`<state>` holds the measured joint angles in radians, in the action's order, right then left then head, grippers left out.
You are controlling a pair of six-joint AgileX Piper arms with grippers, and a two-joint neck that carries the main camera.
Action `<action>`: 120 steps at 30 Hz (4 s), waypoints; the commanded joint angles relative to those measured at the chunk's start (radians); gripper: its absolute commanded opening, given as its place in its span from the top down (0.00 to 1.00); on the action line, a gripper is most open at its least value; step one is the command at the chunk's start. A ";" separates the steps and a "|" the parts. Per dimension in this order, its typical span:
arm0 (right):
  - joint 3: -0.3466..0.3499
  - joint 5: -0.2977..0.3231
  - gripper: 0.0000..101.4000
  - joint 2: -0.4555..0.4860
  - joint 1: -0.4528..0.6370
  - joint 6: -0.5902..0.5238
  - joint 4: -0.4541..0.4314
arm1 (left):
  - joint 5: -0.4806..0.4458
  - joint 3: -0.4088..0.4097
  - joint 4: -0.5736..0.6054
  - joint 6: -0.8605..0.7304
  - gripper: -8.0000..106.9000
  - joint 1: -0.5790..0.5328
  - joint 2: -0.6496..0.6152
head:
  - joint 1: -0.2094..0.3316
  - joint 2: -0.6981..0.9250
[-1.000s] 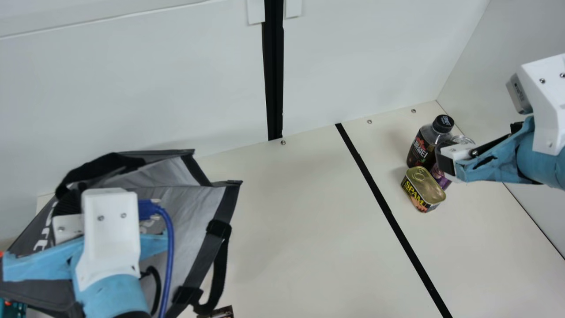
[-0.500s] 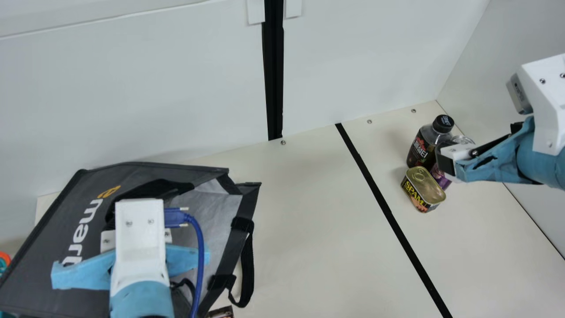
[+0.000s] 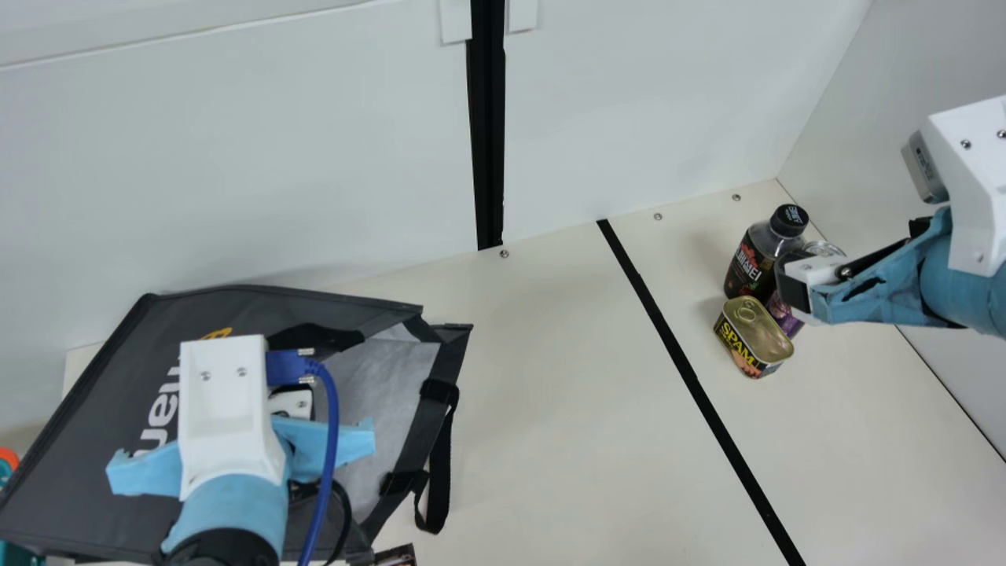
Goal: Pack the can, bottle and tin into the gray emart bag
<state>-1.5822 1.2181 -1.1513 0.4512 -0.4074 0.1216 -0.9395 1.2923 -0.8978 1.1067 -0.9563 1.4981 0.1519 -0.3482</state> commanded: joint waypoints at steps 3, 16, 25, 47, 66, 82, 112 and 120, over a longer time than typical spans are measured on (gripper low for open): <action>0.000 0.000 0.10 0.000 0.000 0.000 0.000 | 0.051 -0.002 0.061 -0.021 0.84 0.032 -0.003 | 0.023 -0.001; 0.000 0.000 0.10 0.000 0.000 0.000 0.000 | 0.198 -0.023 0.329 -0.139 0.84 0.142 -0.022 | 0.023 -0.001; 0.000 0.000 0.10 0.000 0.000 0.000 0.000 | 0.274 -0.050 0.512 -0.250 0.84 0.213 -0.040 | 0.023 -0.001; 0.000 0.000 0.10 0.000 0.000 0.000 0.000 | 0.362 -0.077 0.817 -0.491 0.84 0.339 -0.069 | 0.023 -0.001; 0.000 0.000 0.10 0.000 0.000 0.000 0.000 | 0.370 -0.078 0.898 -0.550 0.84 0.362 -0.068 | 0.023 -0.001; 0.000 0.000 0.10 0.000 0.000 0.000 0.000 | 0.370 -0.078 0.898 -0.550 0.84 0.362 -0.068 | 0.023 -0.001; -0.003 0.000 0.10 -0.003 -0.011 0.010 -0.008 | 0.370 -0.078 0.898 -0.550 0.84 0.362 -0.068 | 0.023 -0.001; -0.027 -0.003 0.10 -0.035 -0.006 0.001 0.000 | 0.370 -0.078 0.898 -0.550 0.84 0.362 -0.068 | 0.023 -0.001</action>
<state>-1.6059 1.2159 -1.1828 0.4422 -0.4013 0.1168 -0.5696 1.2139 0.0000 0.5564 -0.5942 1.4302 0.1519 -0.3482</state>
